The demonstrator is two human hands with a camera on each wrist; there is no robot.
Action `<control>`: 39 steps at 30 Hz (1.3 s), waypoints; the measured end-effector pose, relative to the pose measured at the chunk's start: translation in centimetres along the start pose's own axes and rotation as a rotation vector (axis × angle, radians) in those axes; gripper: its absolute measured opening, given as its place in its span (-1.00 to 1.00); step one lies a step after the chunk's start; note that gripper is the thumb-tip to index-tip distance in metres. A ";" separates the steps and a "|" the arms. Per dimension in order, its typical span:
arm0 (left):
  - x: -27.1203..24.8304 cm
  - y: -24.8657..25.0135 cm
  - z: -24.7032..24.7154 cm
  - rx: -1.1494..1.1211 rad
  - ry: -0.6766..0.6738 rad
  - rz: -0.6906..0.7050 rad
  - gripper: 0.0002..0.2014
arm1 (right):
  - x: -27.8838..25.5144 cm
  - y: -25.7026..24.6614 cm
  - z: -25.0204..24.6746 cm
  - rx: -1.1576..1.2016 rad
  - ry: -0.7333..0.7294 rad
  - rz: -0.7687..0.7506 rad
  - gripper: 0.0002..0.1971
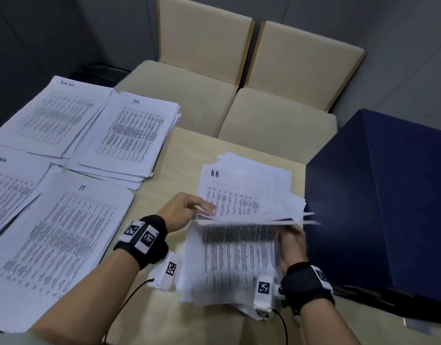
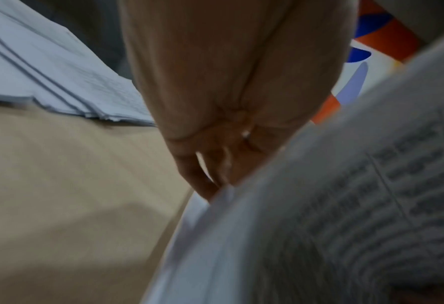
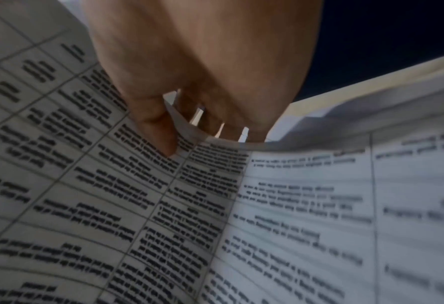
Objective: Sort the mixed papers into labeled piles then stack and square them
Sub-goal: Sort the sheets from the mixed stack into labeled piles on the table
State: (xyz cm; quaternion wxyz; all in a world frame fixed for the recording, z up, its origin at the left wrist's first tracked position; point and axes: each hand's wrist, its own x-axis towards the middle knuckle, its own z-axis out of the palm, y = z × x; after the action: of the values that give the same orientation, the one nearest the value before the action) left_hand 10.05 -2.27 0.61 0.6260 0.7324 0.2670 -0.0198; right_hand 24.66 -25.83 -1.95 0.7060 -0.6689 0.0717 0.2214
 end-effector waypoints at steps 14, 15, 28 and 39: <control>0.9 -0.7 0.7 1.042 0.338 -0.135 -0.71 | 0.3 -0.5 -1.0 0.003 0.074 -0.019 -0.63; 0.8 -0.3 0.5 1.098 0.346 -0.096 -0.70 | 0.4 -0.1 -0.9 0.009 0.064 -0.001 -0.71; -0.5 -0.6 0.5 0.065 0.120 0.201 -0.69 | 0.8 0.5 -0.2 0.040 -0.070 0.190 -0.84; -0.2 -1.1 0.7 -0.186 0.188 0.040 -0.71 | -0.2 -0.8 -0.5 -0.051 -0.017 0.034 -0.83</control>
State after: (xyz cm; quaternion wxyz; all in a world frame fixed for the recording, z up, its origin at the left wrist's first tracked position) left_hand 9.63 -2.94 -0.47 0.6638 0.6750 0.3103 0.0862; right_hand 24.92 -26.36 -1.22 0.6856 -0.6833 0.0711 0.2408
